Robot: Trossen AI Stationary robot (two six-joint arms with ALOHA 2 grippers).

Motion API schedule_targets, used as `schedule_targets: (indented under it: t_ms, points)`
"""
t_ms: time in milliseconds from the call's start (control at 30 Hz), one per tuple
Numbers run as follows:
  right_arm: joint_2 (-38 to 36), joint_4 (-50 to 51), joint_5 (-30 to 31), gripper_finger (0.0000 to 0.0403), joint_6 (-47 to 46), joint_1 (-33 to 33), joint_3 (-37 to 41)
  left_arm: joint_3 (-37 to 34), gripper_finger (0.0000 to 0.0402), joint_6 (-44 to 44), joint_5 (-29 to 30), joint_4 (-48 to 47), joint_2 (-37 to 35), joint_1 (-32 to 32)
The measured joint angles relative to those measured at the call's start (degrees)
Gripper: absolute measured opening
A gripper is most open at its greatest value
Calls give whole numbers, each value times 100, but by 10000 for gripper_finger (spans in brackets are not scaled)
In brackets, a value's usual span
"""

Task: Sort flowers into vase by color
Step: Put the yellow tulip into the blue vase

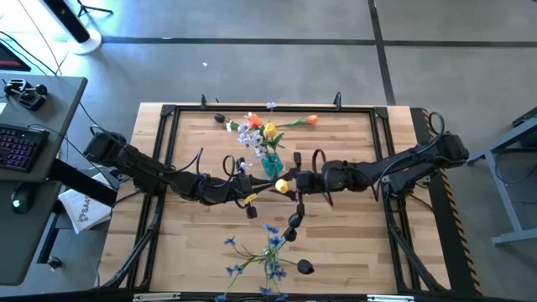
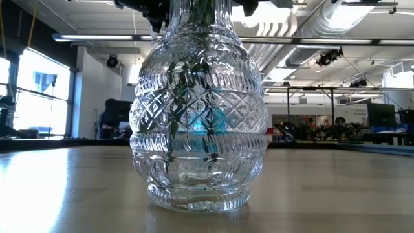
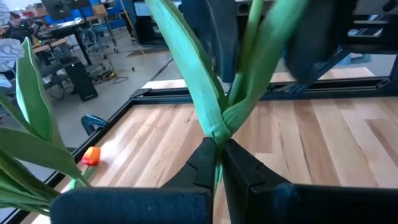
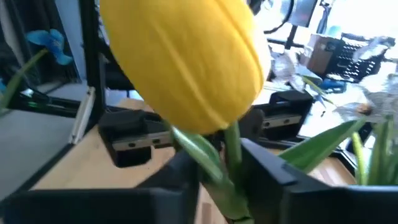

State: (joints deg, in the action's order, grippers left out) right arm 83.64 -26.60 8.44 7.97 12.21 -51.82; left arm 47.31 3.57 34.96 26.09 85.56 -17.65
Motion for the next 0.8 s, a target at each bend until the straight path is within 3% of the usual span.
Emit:
schedule_targets:
  t_ms: [133, 200, 367, 533, 667, 800]
  points:
    - [-51, 431, 223, 24, 7, 6, -132, -2, 4, -12, -1, 3, 0, 0]
    - [-51, 648, 352, 9, 6, 15, -208, -4, 12, -29, 12, -43, 0, -2]
    - [-86, 1591, 890, 11, -53, 75, -499, -2, 59, -48, 274, -548, -143, -60]
    - [-269, 3522, 1144, 6, -445, 98, -1346, -2, 101, -478, 1296, -1516, -478, -341]
    - [-265, 4919, 1554, 3, -516, 96, -2200, 0, 110, -980, 1787, -2153, -708, -576]
    - [-265, 5465, 1586, 3, -371, 45, -2871, 0, 111, -1379, 1845, -2525, -730, -752]
